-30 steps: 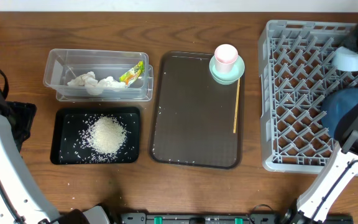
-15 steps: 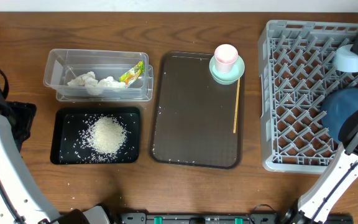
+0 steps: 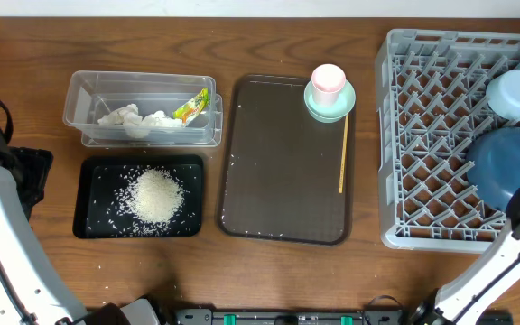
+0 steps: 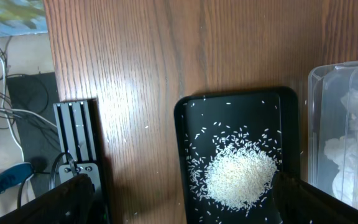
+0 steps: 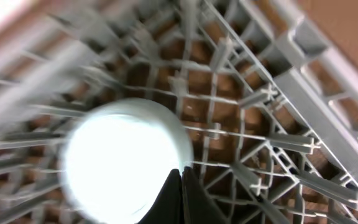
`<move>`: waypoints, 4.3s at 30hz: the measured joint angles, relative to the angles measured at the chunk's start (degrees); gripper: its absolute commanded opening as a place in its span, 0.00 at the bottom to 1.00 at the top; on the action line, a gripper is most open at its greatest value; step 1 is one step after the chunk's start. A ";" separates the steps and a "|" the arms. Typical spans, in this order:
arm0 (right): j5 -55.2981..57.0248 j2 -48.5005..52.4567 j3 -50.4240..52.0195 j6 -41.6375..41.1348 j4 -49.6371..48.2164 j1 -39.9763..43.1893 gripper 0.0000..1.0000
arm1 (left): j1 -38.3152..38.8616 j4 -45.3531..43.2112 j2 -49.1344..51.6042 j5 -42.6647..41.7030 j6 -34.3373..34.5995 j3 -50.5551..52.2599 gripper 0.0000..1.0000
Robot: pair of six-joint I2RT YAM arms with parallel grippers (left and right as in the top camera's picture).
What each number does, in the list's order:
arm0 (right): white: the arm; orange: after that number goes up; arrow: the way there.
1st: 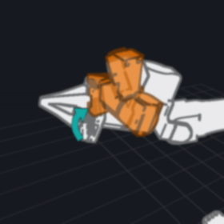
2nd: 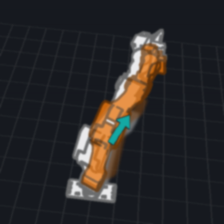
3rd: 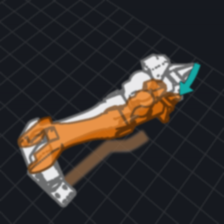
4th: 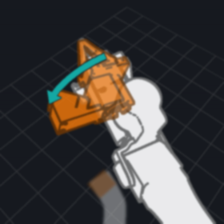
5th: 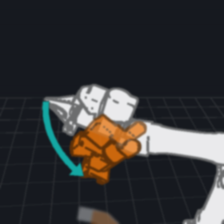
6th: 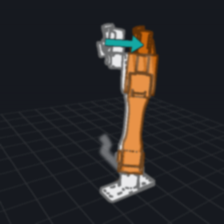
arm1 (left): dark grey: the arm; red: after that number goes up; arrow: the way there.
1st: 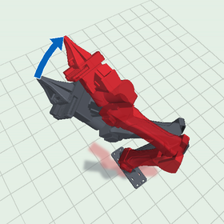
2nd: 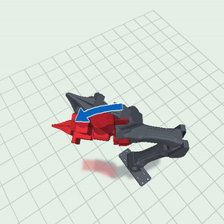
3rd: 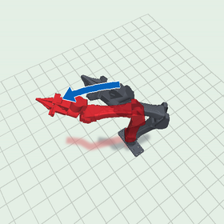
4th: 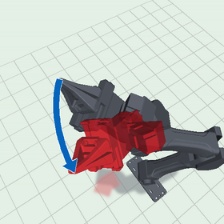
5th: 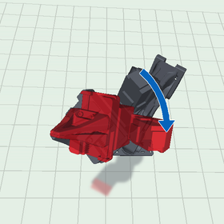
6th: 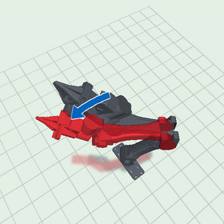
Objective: Sort waste into correct bins and load items into the dishwasher rack
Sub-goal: 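Release the bowl and raise the right gripper from the rack, then reach the right gripper left to the pink cup on the saucer, then grasp the pink cup and lift it off the mint saucer, then carry the pink cup right and lower it into the rack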
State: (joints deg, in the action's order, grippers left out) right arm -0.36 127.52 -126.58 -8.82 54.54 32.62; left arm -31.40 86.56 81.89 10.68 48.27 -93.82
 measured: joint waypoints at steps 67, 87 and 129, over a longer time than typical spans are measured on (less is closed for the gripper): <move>16.79 9.73 0.07 8.92 4.87 -57.05 0.45 | 0.00 0.00 0.00 -0.02 0.00 -0.02 0.94; 12.31 9.64 0.07 6.60 5.03 -57.07 0.01 | 0.00 0.00 0.00 0.00 0.00 -0.02 0.94; -72.28 -13.77 35.63 17.38 -7.30 -4.94 0.01 | 0.00 0.00 -0.02 0.00 0.00 0.00 0.94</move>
State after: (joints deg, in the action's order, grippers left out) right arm -72.64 113.75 -90.96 8.56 47.24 27.68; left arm -31.40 86.56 81.87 10.68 48.27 -93.82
